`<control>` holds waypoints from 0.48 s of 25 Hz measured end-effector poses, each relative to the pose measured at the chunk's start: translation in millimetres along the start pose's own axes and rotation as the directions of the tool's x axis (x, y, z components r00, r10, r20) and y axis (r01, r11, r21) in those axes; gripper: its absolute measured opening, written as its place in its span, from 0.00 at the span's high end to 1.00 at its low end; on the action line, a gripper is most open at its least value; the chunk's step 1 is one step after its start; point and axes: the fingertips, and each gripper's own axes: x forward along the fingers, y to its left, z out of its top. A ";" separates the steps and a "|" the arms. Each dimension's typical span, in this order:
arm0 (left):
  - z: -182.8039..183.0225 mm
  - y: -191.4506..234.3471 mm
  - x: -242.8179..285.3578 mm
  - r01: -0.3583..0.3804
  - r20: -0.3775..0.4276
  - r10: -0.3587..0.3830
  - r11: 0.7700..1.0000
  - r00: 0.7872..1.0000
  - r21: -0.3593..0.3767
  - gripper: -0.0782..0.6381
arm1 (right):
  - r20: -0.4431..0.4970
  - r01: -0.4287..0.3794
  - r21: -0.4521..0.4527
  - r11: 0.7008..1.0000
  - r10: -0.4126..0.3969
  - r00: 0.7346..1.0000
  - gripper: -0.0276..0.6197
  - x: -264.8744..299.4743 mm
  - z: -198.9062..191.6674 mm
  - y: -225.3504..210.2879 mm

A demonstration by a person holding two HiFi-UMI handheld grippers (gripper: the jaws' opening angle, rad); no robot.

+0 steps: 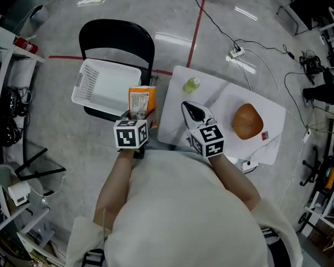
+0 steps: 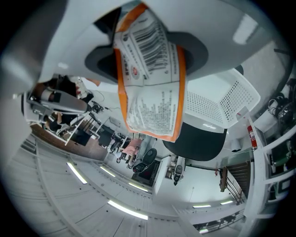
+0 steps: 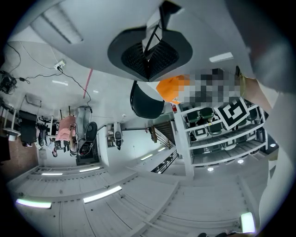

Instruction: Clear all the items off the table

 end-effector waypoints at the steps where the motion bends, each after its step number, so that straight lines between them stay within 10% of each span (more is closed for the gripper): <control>1: 3.8 8.5 -0.7 0.006 -0.003 -0.006 1.000 1.000 0.004 0.49 | -0.001 0.006 0.005 1.000 -0.006 1.000 0.96 7.1 2.8 4.6; 12: 31.8 110.4 -1.7 0.019 -0.058 -0.017 0.999 0.998 0.036 0.49 | -0.012 0.067 0.033 0.997 -0.067 0.998 0.96 75.4 35.8 51.6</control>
